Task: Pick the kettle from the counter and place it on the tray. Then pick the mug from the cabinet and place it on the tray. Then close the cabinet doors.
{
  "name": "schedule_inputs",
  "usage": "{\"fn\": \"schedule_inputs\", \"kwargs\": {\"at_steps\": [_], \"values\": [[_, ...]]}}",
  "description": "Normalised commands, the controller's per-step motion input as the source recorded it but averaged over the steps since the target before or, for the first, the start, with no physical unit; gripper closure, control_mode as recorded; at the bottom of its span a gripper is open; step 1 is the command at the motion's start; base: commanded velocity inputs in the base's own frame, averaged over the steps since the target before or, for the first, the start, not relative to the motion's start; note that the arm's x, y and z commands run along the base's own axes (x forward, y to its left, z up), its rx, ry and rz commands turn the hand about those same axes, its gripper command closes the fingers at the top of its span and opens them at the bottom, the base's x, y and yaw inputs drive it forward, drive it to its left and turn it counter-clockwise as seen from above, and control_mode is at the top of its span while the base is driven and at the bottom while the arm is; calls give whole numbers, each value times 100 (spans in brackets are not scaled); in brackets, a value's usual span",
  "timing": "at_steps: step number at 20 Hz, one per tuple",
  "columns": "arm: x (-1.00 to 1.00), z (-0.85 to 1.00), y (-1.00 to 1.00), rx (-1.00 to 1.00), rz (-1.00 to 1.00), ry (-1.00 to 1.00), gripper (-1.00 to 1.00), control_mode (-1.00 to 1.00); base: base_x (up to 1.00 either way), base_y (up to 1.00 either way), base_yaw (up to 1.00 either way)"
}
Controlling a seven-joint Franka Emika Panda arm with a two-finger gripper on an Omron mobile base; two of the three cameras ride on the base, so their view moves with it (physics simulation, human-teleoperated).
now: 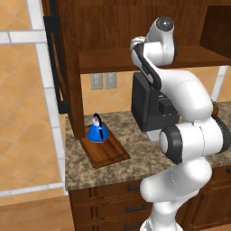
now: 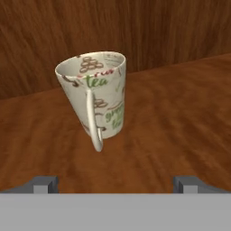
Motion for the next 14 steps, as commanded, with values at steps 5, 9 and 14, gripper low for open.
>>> {"fn": "schedule_inputs", "kwargs": {"at_steps": [5, 9, 14], "values": [[34, 0, 0, 0, -5, 0, -100, -100, 0, 0, 0], [32, 0, 0, 0, -4, 0, -100, -100, 0, 0, 0], [34, -6, 0, 0, -3, 0, -100, -100, 0, 0, 0]]}}
